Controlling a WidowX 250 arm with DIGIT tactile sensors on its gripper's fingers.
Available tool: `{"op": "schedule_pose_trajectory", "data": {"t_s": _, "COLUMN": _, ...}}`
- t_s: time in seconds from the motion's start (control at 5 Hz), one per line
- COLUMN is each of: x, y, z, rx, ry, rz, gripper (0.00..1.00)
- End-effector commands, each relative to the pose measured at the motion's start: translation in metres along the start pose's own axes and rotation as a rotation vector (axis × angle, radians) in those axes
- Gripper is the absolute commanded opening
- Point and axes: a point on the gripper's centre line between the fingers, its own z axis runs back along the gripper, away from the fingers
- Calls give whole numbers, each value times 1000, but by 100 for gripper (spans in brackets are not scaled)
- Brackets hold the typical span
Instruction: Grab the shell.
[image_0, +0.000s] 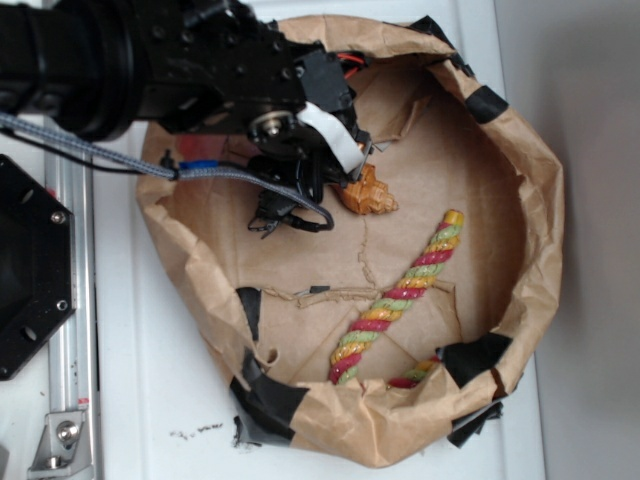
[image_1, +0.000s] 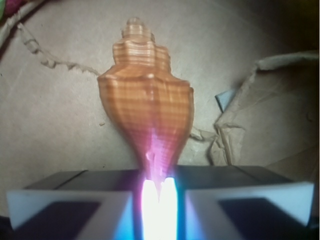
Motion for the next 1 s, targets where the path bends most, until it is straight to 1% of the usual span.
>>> {"op": "schedule_pose_trajectory", "data": {"t_s": 0.0, "x": 17, "y": 0, "z": 15, "rx": 1, "ry": -47, "rz": -14, "gripper": 100}}
{"op": "schedule_pose_trajectory", "data": {"t_s": 0.4, "x": 34, "y": -5, "z": 7, "rx": 2, "ry": -65, "rz": -36, "gripper": 100}}
{"op": "schedule_pose_trajectory", "data": {"t_s": 0.6, "x": 33, "y": -5, "z": 2, "rx": 23, "ry": -49, "rz": -5, "gripper": 0}}
{"op": "schedule_pose_trajectory", "data": {"t_s": 0.8, "x": 32, "y": -4, "z": 2, "rx": 11, "ry": -52, "rz": 9, "gripper": 0}}
